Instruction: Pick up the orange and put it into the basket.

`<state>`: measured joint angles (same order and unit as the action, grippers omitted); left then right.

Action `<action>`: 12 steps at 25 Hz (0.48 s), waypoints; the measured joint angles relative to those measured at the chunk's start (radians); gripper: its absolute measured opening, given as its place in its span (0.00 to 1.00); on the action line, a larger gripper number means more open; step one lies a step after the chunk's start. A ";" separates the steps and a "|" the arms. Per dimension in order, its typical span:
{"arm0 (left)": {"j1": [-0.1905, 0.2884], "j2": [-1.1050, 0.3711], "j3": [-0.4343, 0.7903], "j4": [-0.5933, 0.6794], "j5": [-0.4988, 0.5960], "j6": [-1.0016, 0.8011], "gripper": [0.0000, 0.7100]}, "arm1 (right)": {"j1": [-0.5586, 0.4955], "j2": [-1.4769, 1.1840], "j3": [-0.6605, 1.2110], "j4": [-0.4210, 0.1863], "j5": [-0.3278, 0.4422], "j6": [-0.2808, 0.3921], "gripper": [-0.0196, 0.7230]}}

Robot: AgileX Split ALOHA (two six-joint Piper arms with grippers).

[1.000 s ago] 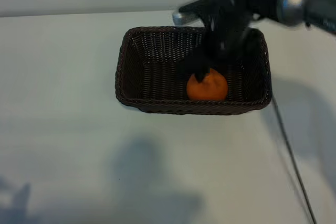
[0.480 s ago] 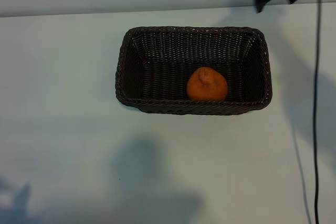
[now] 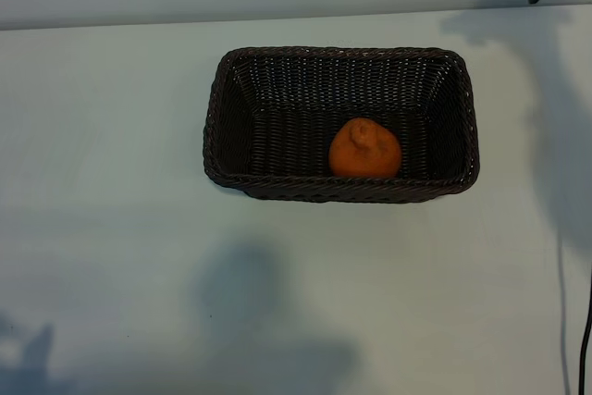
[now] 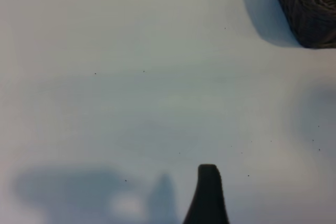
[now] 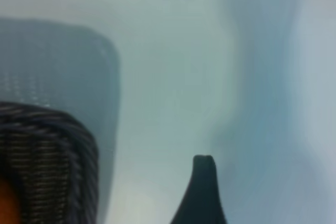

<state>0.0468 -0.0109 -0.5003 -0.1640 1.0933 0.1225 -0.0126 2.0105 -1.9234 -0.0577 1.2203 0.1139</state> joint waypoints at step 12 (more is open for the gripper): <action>0.000 0.000 0.000 0.000 0.000 0.000 0.83 | -0.058 -0.001 0.000 0.029 0.001 -0.022 0.81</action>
<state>0.0468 -0.0109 -0.5003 -0.1640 1.0933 0.1225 -0.0705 2.0093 -1.9234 -0.0285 1.2214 0.0915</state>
